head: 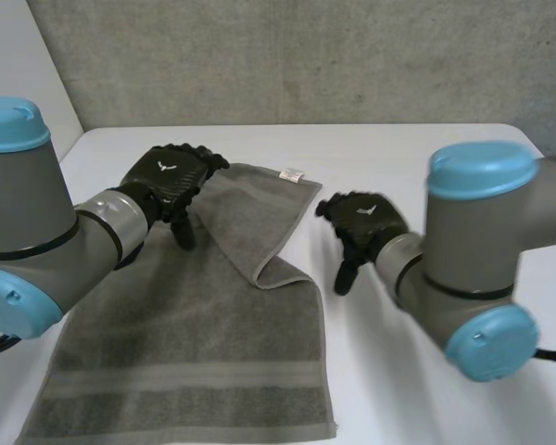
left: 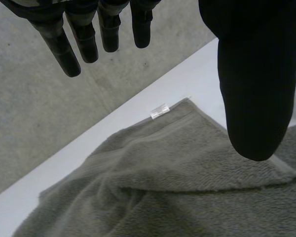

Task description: Fold the towel.

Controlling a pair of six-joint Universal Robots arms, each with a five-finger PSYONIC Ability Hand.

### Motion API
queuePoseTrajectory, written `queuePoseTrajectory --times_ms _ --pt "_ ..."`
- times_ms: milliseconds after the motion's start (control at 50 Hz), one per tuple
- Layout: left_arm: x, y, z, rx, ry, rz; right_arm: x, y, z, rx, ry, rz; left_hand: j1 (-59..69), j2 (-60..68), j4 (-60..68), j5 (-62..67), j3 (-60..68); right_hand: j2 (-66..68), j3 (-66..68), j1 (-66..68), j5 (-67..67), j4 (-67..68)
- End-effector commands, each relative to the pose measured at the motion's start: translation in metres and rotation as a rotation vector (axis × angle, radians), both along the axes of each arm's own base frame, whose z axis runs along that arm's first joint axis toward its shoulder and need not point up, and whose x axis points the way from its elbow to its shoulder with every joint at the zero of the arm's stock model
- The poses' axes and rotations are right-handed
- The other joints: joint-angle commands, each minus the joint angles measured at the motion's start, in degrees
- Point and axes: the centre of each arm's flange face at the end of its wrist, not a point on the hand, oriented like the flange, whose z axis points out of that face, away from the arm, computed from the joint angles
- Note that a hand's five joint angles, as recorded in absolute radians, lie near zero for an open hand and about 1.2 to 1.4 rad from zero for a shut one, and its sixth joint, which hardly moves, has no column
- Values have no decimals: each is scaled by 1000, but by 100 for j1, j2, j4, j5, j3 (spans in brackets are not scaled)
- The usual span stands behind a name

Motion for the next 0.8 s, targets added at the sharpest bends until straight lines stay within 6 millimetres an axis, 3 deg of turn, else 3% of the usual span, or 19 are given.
queuePoseTrajectory --times_ms 20,300,540,680,800 --pt "7 -1 18 -54 19 24 25 -1 -35 80 -84 -1 108 106 107 89 108 582 661 732 616 538" --pt "7 0 23 -69 26 22 42 -20 -78 92 -127 -23 40 38 40 22 40 2868 2947 3018 2902 2824" --pt "8 -1 25 -75 28 24 46 -25 -82 71 -135 -28 40 38 40 22 40 4267 4347 4418 4302 4224" --pt "8 0 28 -82 31 24 48 -26 -82 57 -148 -12 23 22 23 5 23 5965 6044 6115 5999 5921" --pt "8 0 28 -82 31 24 48 -27 -84 54 -141 -8 23 22 23 5 23 5781 5861 5932 5816 5737"
